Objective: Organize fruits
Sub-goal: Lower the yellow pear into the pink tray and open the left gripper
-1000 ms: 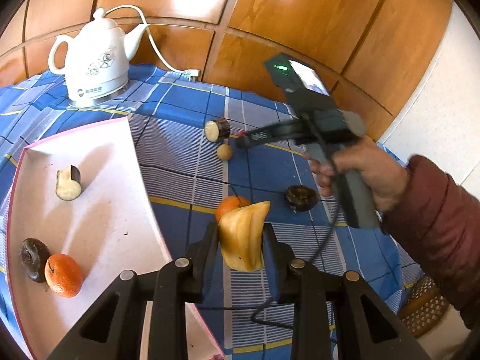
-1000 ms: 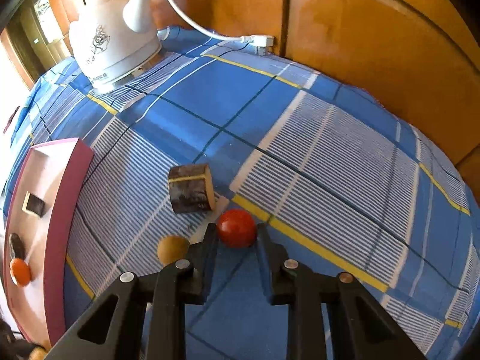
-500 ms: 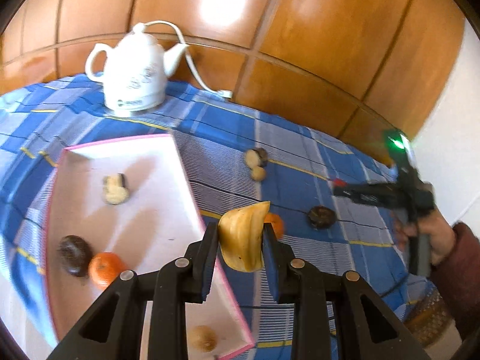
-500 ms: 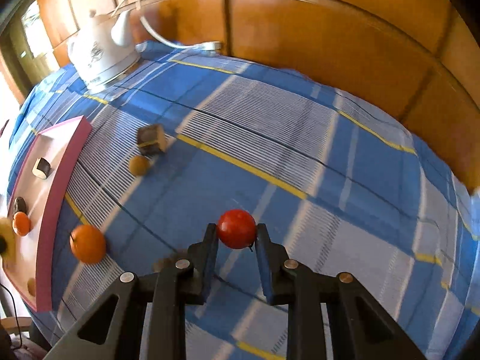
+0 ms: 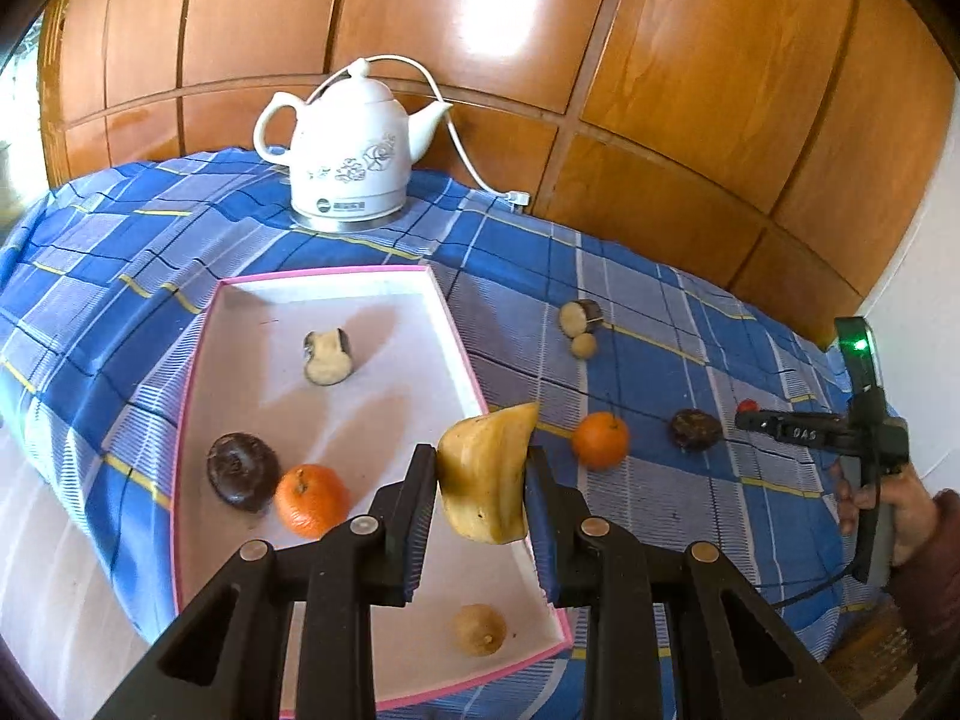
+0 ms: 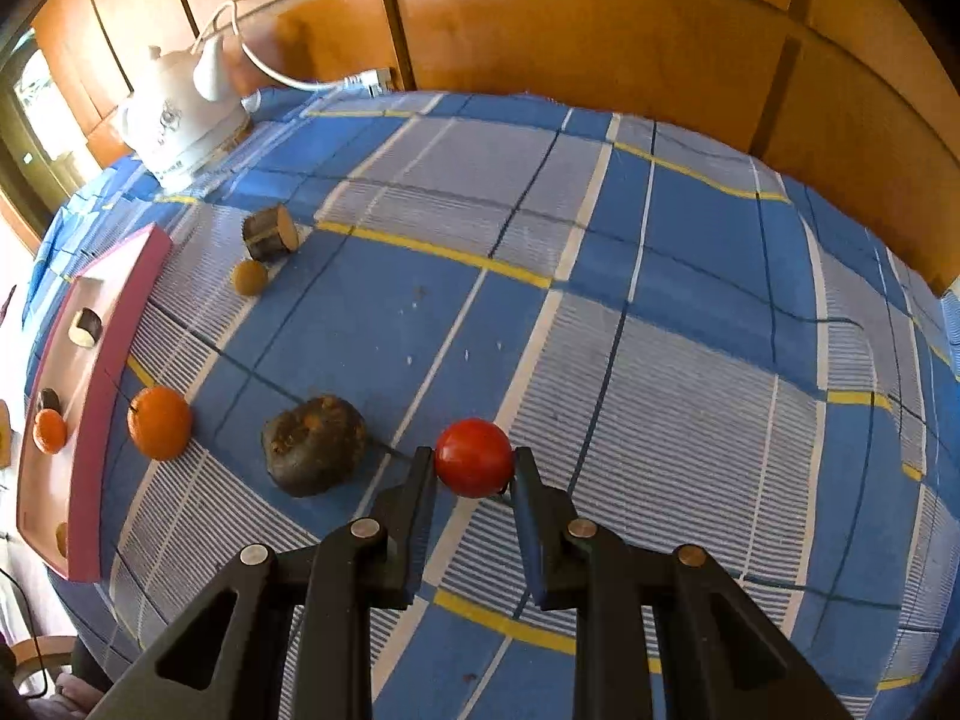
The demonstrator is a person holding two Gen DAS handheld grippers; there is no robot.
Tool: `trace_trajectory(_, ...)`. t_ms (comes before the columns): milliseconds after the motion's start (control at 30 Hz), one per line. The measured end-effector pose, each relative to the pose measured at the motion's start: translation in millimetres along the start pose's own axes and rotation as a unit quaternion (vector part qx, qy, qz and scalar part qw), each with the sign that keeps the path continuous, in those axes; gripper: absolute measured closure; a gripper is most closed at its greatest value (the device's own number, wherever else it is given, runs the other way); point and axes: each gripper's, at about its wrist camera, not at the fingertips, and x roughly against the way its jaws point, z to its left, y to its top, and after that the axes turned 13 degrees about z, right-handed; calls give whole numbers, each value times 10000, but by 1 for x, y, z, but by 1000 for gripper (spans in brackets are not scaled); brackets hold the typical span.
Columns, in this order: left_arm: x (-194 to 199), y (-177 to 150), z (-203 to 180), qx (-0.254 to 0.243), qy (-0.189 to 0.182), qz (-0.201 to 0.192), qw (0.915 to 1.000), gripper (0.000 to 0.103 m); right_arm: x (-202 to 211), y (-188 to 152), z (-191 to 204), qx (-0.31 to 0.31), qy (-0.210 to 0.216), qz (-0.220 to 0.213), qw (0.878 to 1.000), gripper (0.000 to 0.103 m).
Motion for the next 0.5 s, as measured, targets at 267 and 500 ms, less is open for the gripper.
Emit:
trace_trajectory(267, 0, -3, 6, 91, 147, 50, 9998, 74, 10, 0, 6, 96, 87, -201, 9997, 78)
trace_trajectory(500, -4, 2, 26, 367, 114, 102, 9992, 74, 17, 0, 14, 241, 97, -336, 9991, 78)
